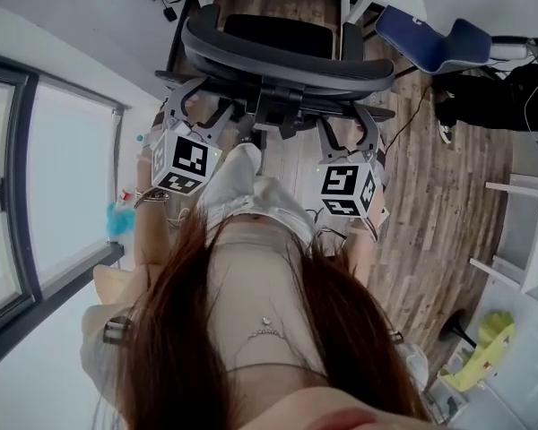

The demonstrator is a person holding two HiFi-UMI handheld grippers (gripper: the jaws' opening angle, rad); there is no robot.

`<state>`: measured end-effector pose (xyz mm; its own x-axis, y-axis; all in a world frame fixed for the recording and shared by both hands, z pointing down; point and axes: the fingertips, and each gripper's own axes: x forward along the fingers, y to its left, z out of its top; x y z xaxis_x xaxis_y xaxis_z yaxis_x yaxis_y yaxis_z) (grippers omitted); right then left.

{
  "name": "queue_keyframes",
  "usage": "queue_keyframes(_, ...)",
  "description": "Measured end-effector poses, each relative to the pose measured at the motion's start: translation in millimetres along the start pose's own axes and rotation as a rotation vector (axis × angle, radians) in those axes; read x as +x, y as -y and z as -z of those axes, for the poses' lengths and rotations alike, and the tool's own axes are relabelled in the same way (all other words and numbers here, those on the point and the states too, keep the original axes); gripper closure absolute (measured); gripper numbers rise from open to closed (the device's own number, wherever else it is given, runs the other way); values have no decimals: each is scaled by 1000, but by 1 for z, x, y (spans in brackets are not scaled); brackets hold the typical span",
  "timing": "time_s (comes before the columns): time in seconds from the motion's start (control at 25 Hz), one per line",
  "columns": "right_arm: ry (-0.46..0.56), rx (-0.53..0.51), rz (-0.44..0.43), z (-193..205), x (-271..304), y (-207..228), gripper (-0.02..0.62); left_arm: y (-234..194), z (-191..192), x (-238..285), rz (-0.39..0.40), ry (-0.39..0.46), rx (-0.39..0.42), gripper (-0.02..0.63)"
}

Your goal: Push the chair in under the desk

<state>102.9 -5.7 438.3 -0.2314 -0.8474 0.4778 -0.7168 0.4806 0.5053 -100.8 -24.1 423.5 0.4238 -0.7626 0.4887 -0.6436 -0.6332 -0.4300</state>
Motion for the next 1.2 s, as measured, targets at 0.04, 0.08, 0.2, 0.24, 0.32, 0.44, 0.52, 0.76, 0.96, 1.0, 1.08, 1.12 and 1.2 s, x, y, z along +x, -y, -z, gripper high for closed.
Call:
queue_keyframes(0.04,0,1,2,-1,5,2,334,-4,0,4,1,-1,3,362)
queue_keyframes(0.08,0,1,4,-3,11,5,334,-9,-1,10,2,-3,4,362)
queue_keyframes(0.2,-4,0,4,-7,27,13,334,-20,-2,24,5,-10,2,362)
queue_keyframes(0.24,-5,0,6,-8,29,14,334,-21,-3,26,5,-11,1,362)
queue_keyframes(0.32,-7,1,11,-8,31,15,334,-23,-3,28,4,-12,1,362)
queue_keyframes(0.44,-12,6,14,-9,35,17,334,-26,-4,32,1,-19,-2,362)
queue_keyframes(0.52,-15,4,14,-11,40,20,334,-30,-5,37,1,-28,-6,362)
queue_keyframes(0.76,-20,2,10,-16,52,22,334,-40,-3,45,6,-35,-12,362)
queue_keyframes(0.96,-23,1,5,-21,59,24,334,-48,-1,50,7,-32,-16,362)
queue_keyframes(1.0,-24,1,3,-21,61,25,334,-49,-2,51,6,-31,-16,362)
queue_keyframes(1.08,-22,2,2,-22,66,28,334,-52,-4,56,2,-27,-17,362)
queue_keyframes(1.12,-21,2,2,-23,70,29,334,-54,-3,59,0,-28,-18,362)
queue_keyframes(1.2,-23,0,1,-23,76,30,334,-58,-2,64,-2,-32,-20,362)
